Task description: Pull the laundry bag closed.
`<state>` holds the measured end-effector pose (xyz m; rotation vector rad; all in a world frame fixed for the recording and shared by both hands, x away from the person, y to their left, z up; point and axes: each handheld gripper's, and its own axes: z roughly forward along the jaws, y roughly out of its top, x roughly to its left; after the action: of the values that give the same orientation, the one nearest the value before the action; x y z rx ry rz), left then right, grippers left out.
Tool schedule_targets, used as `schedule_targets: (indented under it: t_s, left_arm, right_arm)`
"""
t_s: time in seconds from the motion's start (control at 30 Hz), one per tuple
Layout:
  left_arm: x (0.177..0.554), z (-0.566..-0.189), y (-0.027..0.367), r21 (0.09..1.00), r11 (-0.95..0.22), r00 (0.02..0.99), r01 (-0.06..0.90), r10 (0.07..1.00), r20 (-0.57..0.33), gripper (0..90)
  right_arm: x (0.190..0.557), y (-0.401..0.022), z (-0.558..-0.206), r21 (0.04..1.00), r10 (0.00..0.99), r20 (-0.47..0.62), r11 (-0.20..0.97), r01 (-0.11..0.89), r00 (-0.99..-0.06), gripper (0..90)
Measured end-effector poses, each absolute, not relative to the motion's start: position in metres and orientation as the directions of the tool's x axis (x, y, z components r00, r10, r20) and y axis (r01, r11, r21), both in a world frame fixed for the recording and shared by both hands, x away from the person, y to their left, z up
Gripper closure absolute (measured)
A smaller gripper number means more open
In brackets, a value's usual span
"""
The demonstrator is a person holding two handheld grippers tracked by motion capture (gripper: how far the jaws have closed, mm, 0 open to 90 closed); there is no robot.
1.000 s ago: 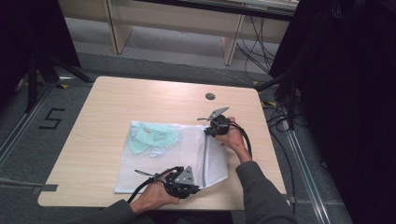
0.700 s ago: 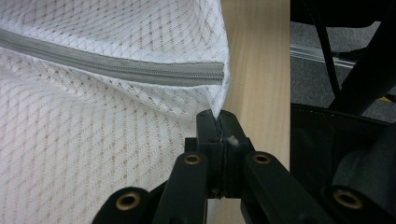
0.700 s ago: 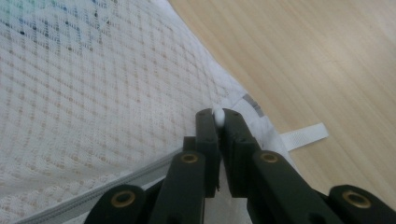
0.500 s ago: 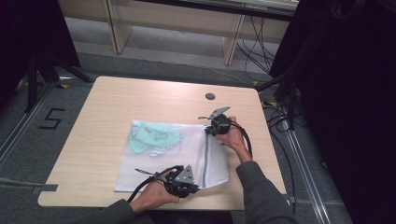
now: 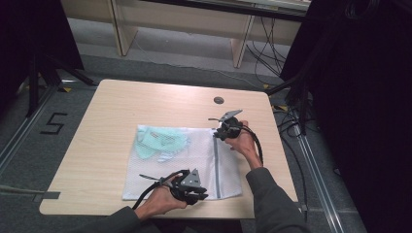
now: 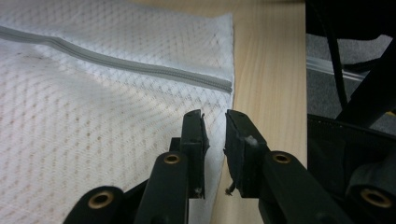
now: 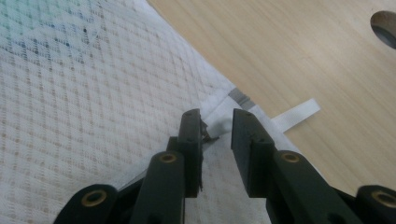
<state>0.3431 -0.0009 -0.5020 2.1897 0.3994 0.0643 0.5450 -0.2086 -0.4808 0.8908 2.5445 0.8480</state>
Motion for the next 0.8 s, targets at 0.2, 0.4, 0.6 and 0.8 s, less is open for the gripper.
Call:
schedule_targets:
  t_s: [0.2,0.4,0.6,0.8]
  left_arm:
    - [0.347,-0.497,0.006,0.795,-0.548,0.945,0.260,0.313,-0.093,75.5]
    - [0.352,-0.491,0.015,0.802,-0.529,0.935,0.275,0.342,-0.095,71.5]
    - [0.359,-0.485,0.027,0.807,-0.517,0.925,0.286,0.369,-0.091,69.0]
    - [0.365,-0.480,0.039,0.805,-0.512,0.915,0.299,0.395,-0.088,64.2]
  right_arm:
    - [0.543,-0.211,-0.473,0.650,0.669,-0.062,0.590,0.479,-0.740,69.4]
    - [0.541,-0.211,-0.469,0.669,0.669,-0.048,0.573,0.473,-0.742,62.8]
    - [0.533,-0.211,-0.459,0.676,0.656,-0.045,0.575,0.460,-0.753,61.2]
    - [0.524,-0.210,-0.451,0.680,0.652,-0.037,0.572,0.459,-0.758,58.4]
